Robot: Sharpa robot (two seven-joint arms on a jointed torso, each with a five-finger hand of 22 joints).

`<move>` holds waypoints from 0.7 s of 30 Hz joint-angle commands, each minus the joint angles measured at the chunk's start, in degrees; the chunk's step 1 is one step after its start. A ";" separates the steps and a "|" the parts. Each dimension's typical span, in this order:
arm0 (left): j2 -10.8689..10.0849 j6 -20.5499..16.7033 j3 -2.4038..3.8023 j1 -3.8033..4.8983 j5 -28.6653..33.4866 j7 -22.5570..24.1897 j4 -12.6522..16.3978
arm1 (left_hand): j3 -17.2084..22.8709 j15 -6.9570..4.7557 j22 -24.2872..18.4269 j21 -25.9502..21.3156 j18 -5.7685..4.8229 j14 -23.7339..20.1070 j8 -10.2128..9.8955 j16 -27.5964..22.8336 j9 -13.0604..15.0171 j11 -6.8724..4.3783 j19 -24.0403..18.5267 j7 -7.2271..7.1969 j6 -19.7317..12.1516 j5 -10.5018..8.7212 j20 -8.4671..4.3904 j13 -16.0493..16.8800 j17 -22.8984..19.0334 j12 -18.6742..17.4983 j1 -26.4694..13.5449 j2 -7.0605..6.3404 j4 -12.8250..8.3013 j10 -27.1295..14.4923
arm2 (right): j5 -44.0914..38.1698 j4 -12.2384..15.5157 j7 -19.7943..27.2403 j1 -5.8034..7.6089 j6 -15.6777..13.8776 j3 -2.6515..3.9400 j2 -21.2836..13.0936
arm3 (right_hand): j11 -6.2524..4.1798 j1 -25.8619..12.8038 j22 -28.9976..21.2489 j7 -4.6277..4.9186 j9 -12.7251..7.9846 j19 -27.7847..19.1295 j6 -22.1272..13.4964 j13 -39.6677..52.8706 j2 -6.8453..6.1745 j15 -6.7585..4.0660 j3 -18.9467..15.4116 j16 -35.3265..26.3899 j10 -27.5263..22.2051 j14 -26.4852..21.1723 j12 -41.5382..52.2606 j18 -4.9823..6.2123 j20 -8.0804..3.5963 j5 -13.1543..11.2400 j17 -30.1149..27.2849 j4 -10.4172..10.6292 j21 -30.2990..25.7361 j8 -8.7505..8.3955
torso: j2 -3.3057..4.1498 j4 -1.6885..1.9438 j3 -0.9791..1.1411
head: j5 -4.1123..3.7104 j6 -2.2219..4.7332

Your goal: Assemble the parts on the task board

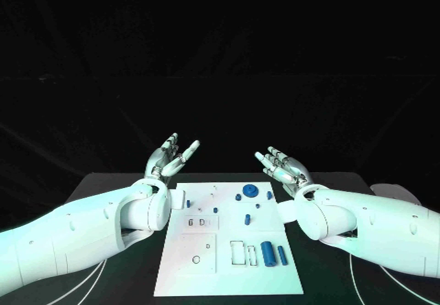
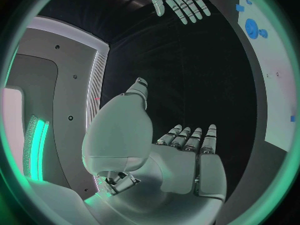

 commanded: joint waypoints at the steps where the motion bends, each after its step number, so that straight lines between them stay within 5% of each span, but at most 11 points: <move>1: 0.14 3.49 0.02 0.09 -1.02 1.95 0.00 | 0.53 1.11 0.08 0.29 1.40 0.53 0.47 0.27 0.27 1.39 -0.11 3.77 1.03 0.41 0.88 0.21 0.25 0.00 3.15 0.05 0.83 0.51 | -3.73 -0.20 -3.47 0.50 7.99 -0.44 -0.03 | 1.82 10.86 1.21 9.83 1.36 5.74 5.42 0.83 -0.77 2.02 0.83 1.99 7.13 6.98 1.29 -1.40 0.53 -1.74 1.38 -3.74 2.48 2.09 | 0.01 -0.01 0.00 | -0.01 0.00; 3: 0.14 3.49 0.02 0.09 -1.02 1.95 0.00 | 0.72 1.34 0.11 0.35 1.83 1.11 0.63 0.46 0.40 1.90 -0.03 4.25 1.55 0.38 0.95 0.31 0.43 0.11 3.48 0.29 0.81 0.95 | -3.87 -0.25 -3.67 0.64 8.40 -0.61 -0.04 | 1.88 12.67 1.61 9.83 2.08 8.40 8.47 1.17 -0.99 2.04 1.12 3.20 11.41 11.42 1.86 -1.47 0.54 -1.79 2.15 -4.84 3.51 3.15 | 0.01 -0.01 0.00 | -0.01 0.00; 4: -3.00 5.46 0.01 0.25 -1.03 1.48 2.73 | 0.96 1.57 0.16 0.42 2.02 1.55 0.79 0.61 0.52 2.24 0.17 4.60 2.08 0.35 1.07 0.40 0.56 0.22 3.80 0.53 0.78 1.37 | -13.67 -0.57 -2.09 1.48 2.66 -0.60 -0.97 | 1.79 13.51 1.73 9.74 2.45 9.59 10.09 1.30 -1.10 1.85 1.37 3.81 13.50 13.75 2.07 -1.39 0.53 -1.78 2.52 -5.46 3.93 3.71 | 1.47 -0.13 -0.18 | -0.67 -0.59; 7: -3.72 5.21 0.01 0.52 -1.03 1.75 3.48 | 2.06 2.38 0.61 1.17 2.39 4.01 1.63 1.44 1.14 3.12 2.36 5.39 4.71 0.36 1.27 0.77 1.25 0.68 5.34 1.28 0.73 3.53 | -15.68 -0.92 -1.73 1.94 1.07 -0.59 -1.04 | 1.55 15.10 2.08 9.58 3.53 13.28 15.01 1.73 -1.44 1.45 2.18 5.26 20.32 19.66 2.87 -1.03 0.51 -2.02 3.34 -6.94 5.13 5.41 | 1.96 -0.08 -0.22 | -0.87 -0.33; 8: -4.04 5.04 0.01 0.66 -1.02 1.93 3.77 | 3.29 2.89 1.02 2.02 2.31 6.87 2.68 2.45 1.86 4.30 4.65 6.41 7.76 0.26 1.32 1.15 1.99 1.27 6.64 2.03 0.62 6.37 | -16.61 -1.13 -1.67 2.15 0.54 -0.59 -1.08 | 1.48 15.75 2.17 9.44 4.11 15.00 17.75 2.01 -1.64 1.35 2.62 6.08 24.31 23.04 3.38 -0.89 0.50 -2.00 3.79 -7.65 5.60 6.34 | 2.17 -0.03 -0.22 | -0.98 -0.30; 11: -4.66 4.83 0.01 1.00 -1.02 2.25 4.32 | 4.65 3.83 2.06 4.16 2.05 12.74 4.51 4.60 3.06 5.36 10.55 7.29 12.77 0.24 1.34 1.67 3.41 2.19 8.37 3.08 0.45 11.22 | -18.88 -1.63 -1.76 2.64 -0.26 -0.58 -1.21 | 1.44 16.38 2.01 9.19 5.13 17.87 23.23 2.38 -2.08 1.29 3.62 7.20 32.84 29.32 4.08 -0.78 0.49 -2.21 4.37 -8.79 6.05 8.00 | 2.58 0.05 -0.19 | -1.04 -0.26; 12: -4.87 4.79 0.01 1.15 -1.02 2.29 4.51 | 5.45 4.63 2.95 6.20 1.75 17.43 6.14 6.34 4.06 6.54 15.85 8.24 16.95 0.17 1.27 2.23 4.45 3.41 9.35 3.75 0.19 16.49 | -19.91 -1.80 -1.87 2.84 -0.44 -0.57 -1.29 | 1.07 16.66 2.13 9.10 5.59 20.11 25.71 2.58 -2.33 0.97 4.02 7.95 36.55 32.68 4.44 -0.45 0.47 -2.43 4.76 -9.27 6.63 8.76 | 2.74 0.12 -0.19 | -1.14 -0.26; 14: -5.24 4.89 0.01 1.40 -1.02 2.34 4.86 | 6.17 3.52 4.19 9.20 2.13 24.92 8.34 9.12 5.36 7.42 24.12 8.71 22.36 0.12 1.20 2.85 6.05 5.00 10.34 4.23 -0.19 23.71 | -21.77 -2.13 -2.11 3.19 -0.67 -0.56 -1.43 | 0.48 16.77 2.46 8.74 6.12 25.60 29.35 2.77 -2.74 0.32 4.80 8.69 41.96 37.51 4.56 0.26 0.43 -2.67 5.13 -9.83 8.05 9.64 | 3.15 0.32 -0.19 | -1.46 -0.33; 16: -5.63 5.05 0.01 1.66 -1.02 2.31 5.30 | 6.96 2.28 5.27 12.74 4.70 38.39 11.12 14.03 7.01 7.23 33.48 8.55 29.33 0.14 1.03 3.39 8.73 7.13 11.42 4.44 -0.86 34.82 | -23.53 -2.50 -2.44 3.58 -0.75 -0.54 -1.51 | 0.04 16.99 2.92 8.41 6.45 31.37 31.94 2.82 -3.09 -0.22 5.56 9.25 44.48 41.20 4.47 0.86 0.40 -2.69 5.41 -10.30 9.68 10.18 | 3.52 0.44 -0.20 | -1.68 -0.30; 19: -6.30 5.52 0.01 2.08 -1.03 2.10 6.13 | 7.76 0.80 5.29 13.96 6.41 42.85 13.62 15.48 8.44 5.86 37.32 7.95 35.65 0.21 0.99 3.81 9.43 8.86 12.37 4.44 -1.72 44.39 | -26.00 -3.06 -3.12 4.20 -0.79 -0.52 -1.56 | -0.55 17.11 2.99 7.98 6.81 34.47 35.37 2.81 -3.70 -0.92 6.69 9.47 46.69 43.47 4.29 1.63 0.36 -2.74 5.42 -10.82 10.46 10.79 | 4.33 0.66 -0.24 | -1.83 -0.22; 21: -6.86 5.91 0.01 2.43 -1.06 1.86 6.86 | 8.35 0.13 5.12 14.39 6.90 45.05 14.73 15.88 9.09 5.27 39.28 7.56 38.98 0.18 0.89 3.66 9.76 8.85 12.90 4.22 -2.34 46.86 | -28.06 -3.47 -3.83 4.68 -0.69 -0.51 -1.54 | -1.21 17.20 2.98 7.47 7.43 37.13 40.76 2.78 -4.50 -1.69 8.27 9.82 49.15 45.99 4.31 2.28 0.27 -2.69 5.48 -11.33 11.09 11.94 | 4.86 0.75 -0.30 | -1.95 -0.16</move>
